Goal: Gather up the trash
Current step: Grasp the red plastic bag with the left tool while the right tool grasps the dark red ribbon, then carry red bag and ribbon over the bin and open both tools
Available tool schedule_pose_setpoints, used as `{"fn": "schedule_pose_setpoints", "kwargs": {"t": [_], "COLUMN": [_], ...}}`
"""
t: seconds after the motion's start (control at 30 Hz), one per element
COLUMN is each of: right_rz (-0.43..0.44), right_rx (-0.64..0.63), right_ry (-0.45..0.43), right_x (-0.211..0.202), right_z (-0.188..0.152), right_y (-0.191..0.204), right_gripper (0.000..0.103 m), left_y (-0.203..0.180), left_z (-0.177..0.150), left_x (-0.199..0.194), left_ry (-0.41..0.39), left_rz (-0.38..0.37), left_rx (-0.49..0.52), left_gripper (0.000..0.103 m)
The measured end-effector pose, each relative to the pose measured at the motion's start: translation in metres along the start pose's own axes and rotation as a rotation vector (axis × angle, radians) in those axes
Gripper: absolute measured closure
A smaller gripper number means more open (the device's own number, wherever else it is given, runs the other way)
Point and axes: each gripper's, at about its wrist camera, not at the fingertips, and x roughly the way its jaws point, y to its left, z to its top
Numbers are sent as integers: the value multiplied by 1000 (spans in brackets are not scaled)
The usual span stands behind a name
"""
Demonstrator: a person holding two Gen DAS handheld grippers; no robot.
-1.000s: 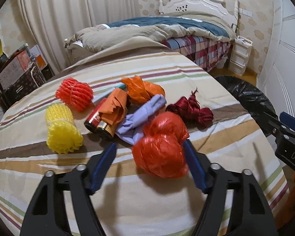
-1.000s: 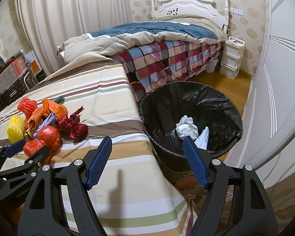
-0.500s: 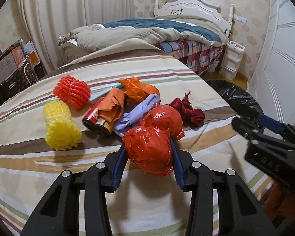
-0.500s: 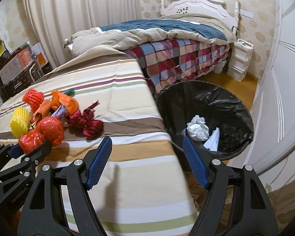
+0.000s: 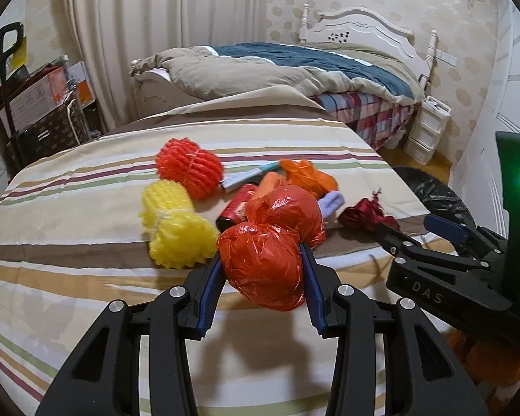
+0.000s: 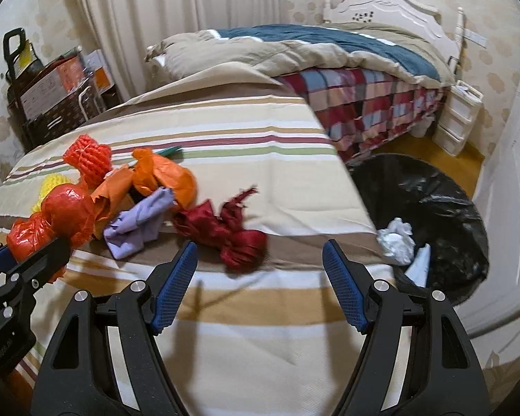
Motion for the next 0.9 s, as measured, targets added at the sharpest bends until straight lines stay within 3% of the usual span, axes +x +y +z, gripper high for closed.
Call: {"fn": "schedule_pose_setpoints", "kwargs": {"t": [0.2, 0.37, 0.43, 0.9], "right_rz": [3, 8, 20, 1], "right_rx": [-34, -44, -49, -43], "right_ry": [21, 50, 56, 18], "right_x": [11, 16, 17, 0], "right_z": [8, 8, 7, -2], "right_y": [14, 17, 18, 16], "right_gripper": [32, 60, 65, 69], "left_y": [8, 13, 14, 14], "left_z": [-1, -3, -4, -7], "left_x": [5, 8, 9, 4], "left_ry": [14, 23, 25, 10], "left_rz": [3, 3, 1, -10], "left_rx": [-17, -30, -34, -44], "left_gripper": [60, 60, 60, 60]}}
